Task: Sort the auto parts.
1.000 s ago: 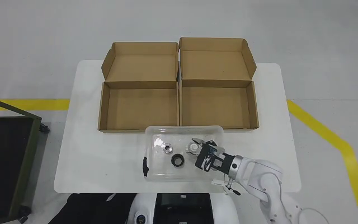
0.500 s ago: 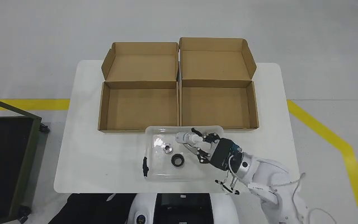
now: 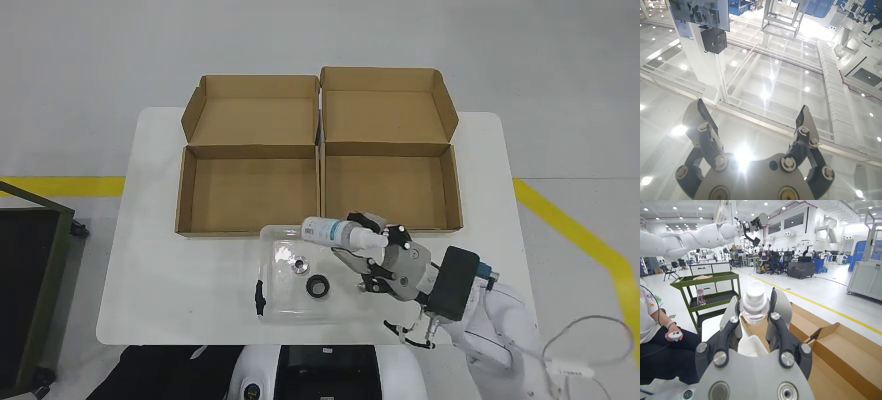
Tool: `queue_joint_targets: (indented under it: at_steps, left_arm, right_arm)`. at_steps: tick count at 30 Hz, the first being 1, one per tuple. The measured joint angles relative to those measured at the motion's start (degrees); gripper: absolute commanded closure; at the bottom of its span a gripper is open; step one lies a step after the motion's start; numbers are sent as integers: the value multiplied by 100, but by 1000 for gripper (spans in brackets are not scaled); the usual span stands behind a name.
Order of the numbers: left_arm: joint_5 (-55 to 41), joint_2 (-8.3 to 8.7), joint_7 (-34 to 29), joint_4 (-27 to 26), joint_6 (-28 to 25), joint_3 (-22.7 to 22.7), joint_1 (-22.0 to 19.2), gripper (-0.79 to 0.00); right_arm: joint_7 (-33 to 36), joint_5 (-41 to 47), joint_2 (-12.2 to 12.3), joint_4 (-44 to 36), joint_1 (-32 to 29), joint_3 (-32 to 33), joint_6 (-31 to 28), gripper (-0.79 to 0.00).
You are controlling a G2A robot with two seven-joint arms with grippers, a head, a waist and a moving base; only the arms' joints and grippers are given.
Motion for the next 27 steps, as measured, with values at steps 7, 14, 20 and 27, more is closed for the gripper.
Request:
queue_joint_targets:
  at_steps: [7,14,20,27]
  left_arm:
    - [0,0,0,0,0,0,0,-785]
    - [0,0,0,0,0,0,0,-785]
    - [0,0,0,0,0,0,0,-785]
    - [0,0,0,0,0,0,0,-785]
  right_arm:
    - [-407,300,5,29,22,3,-132,0]
    - [-610,579,46,-88,-184,256,-333,0]
    - [-647,660,78,-149,-300,445,-454,0]
    - [-357,617,113,-89,-361,613,-343,0]
